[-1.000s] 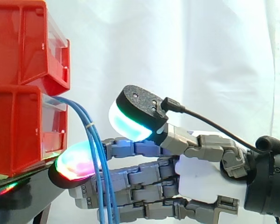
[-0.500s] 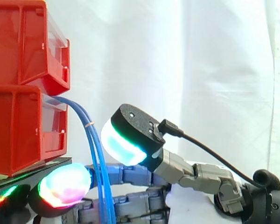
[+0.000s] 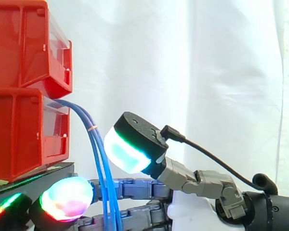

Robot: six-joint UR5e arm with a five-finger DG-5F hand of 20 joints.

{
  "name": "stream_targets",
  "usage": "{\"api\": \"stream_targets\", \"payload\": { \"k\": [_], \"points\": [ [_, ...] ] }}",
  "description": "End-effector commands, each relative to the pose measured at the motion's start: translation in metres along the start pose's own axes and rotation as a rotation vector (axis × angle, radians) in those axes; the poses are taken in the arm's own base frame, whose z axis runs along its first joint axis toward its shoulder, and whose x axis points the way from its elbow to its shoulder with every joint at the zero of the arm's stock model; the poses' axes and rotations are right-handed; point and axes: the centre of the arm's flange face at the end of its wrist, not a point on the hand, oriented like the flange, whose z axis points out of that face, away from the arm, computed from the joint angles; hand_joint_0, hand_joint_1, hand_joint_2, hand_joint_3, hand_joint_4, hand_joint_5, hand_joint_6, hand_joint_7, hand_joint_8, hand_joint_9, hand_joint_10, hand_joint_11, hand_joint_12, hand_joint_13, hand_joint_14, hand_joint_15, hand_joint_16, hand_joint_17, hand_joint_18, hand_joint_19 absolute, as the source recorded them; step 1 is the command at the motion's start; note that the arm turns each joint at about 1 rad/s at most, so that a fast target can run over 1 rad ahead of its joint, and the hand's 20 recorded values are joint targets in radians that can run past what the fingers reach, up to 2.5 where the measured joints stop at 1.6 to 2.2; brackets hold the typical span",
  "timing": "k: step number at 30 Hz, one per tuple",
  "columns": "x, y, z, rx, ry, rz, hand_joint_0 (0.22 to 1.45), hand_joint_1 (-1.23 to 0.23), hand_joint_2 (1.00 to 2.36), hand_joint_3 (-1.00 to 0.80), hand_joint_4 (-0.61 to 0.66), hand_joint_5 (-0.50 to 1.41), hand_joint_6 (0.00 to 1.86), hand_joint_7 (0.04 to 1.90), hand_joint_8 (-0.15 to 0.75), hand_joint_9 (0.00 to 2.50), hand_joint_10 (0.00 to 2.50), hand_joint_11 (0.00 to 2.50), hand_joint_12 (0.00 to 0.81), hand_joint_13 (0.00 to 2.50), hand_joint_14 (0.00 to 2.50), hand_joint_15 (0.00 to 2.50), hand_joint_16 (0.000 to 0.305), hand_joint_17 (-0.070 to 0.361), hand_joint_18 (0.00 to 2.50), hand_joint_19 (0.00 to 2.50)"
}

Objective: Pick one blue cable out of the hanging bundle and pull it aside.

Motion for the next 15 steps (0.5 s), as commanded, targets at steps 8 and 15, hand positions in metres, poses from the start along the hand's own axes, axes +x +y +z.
{"api": "stream_targets", "payload": {
  "k": [8,15],
  "points": [
    [-0.026,0.019,0.009,-0.023,0.023,-0.010,0.53,-0.54,1.00,-0.49,0.26,-0.11,0.50,0.88,0.221,0.66,0.00,0.12,0.222,0.43,0.01,0.16,0.037,0.083,0.31,0.34],
    [-0.030,0.028,0.006,0.011,0.054,-0.068,0.53,-0.54,1.00,-0.48,0.26,-0.11,0.50,0.90,0.222,0.67,0.00,0.12,0.223,0.44,0.01,0.17,0.037,0.083,0.32,0.34]
  ]
}}
